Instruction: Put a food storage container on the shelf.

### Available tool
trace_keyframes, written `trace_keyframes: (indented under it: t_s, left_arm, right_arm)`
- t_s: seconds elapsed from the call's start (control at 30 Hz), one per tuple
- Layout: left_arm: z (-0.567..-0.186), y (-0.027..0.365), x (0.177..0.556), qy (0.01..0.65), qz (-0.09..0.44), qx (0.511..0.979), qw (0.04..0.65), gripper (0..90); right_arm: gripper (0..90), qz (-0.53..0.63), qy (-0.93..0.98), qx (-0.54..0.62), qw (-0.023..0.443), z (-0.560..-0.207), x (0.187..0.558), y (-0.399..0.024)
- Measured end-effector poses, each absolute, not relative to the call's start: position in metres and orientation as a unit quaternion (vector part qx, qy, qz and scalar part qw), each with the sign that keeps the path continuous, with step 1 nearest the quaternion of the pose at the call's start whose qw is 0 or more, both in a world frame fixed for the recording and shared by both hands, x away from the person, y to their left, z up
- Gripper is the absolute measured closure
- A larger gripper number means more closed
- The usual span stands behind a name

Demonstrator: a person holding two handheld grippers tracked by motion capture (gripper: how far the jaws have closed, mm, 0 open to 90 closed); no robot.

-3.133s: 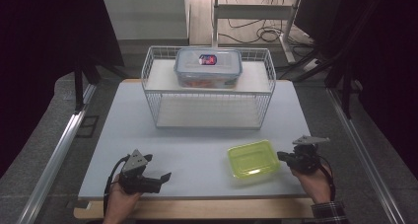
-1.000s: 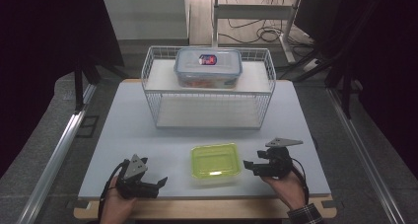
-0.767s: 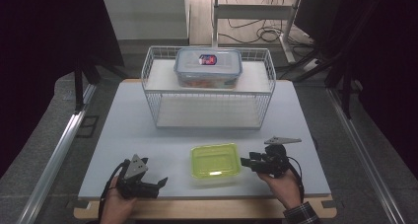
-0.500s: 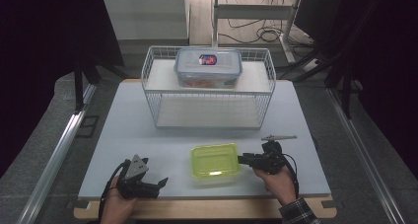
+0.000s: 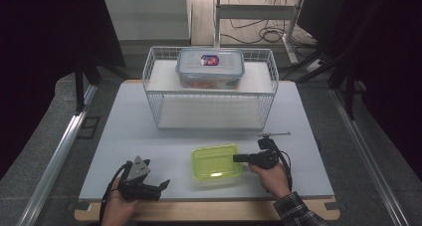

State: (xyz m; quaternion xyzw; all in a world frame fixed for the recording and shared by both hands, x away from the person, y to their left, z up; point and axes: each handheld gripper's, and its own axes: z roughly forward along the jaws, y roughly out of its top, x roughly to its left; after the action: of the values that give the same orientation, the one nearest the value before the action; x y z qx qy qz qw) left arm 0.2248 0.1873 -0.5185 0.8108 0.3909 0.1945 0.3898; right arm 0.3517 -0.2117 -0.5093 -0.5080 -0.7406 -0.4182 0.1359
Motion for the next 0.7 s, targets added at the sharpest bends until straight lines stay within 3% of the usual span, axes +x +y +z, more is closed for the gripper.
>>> trace_keyframes:
  t_s: [0.13, 0.43, 0.7]
  left_arm:
    - [-0.518, 0.188, 0.225, 0.390, 0.195, 0.812, 0.389, 5.6]
    - [-0.518, 0.190, 0.225, 0.395, 0.194, 0.807, 0.394, 5.6]
    - [-0.518, 0.191, 0.225, 0.396, 0.192, 0.806, 0.394, 5.6]
  right_arm:
    - [80.2, -0.430, -0.716, -0.515, 0.193, -0.512, 0.357, -0.213]
    - [80.5, -0.440, -0.713, -0.510, 0.194, -0.508, 0.355, -0.213]
    - [80.5, -0.471, -0.704, -0.502, 0.176, -0.483, 0.354, -0.223]
